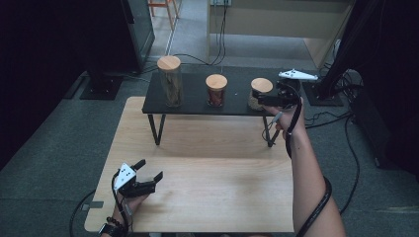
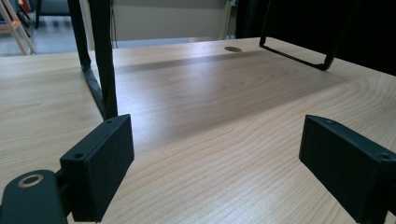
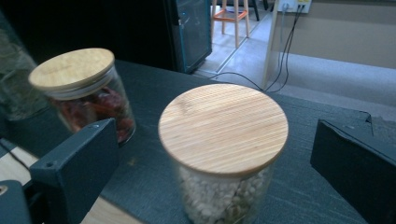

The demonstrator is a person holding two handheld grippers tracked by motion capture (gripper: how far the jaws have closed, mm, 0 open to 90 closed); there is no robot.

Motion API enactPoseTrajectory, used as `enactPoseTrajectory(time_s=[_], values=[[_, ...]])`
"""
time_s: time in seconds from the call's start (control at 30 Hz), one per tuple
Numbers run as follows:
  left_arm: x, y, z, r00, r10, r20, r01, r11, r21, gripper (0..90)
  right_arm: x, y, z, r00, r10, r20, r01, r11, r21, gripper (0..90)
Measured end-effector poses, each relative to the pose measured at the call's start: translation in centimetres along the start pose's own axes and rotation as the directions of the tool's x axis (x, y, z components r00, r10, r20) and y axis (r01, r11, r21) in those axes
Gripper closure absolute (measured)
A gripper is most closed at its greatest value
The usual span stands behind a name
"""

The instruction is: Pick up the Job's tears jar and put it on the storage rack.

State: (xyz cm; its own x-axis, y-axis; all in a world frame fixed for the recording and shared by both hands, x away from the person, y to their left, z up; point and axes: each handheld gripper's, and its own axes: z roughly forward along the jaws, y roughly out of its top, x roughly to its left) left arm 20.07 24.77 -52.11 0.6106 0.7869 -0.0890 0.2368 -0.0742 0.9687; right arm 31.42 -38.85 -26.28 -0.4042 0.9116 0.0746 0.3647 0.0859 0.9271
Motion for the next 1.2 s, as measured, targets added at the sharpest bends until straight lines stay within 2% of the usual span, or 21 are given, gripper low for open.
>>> enactPoseTrajectory(time_s=[0.33,0.57,0.9,1.2], values=[[0.0,0.1,0.0,1.0,0.002,-0.003,-0.002,1.0,0.004,10.2,0.3,-0.4,-1.3,0.9999,-0.017,0.0,0.017,1.0,0.001,1.2],[0.1,0.0,0.0,1.0,-0.007,0.0,0.007,1.0,-0.001,10.2,0.4,-0.7,-2.1,0.9994,-0.029,-0.016,0.029,1.0,0.008,1.2],[0.2,0.0,0.1,0.9999,-0.011,0.002,0.011,0.9999,0.0,10.2,0.9,-1.4,-3.4,0.9989,-0.045,-0.007,0.045,0.999,0.0,1.2],[0.1,-0.1,0.0,0.9999,-0.012,0.0,0.012,0.9999,-0.005,10.2,1.2,-2.5,-4.7,0.9994,-0.034,-0.003,0.034,0.999,0.006,1.2]])
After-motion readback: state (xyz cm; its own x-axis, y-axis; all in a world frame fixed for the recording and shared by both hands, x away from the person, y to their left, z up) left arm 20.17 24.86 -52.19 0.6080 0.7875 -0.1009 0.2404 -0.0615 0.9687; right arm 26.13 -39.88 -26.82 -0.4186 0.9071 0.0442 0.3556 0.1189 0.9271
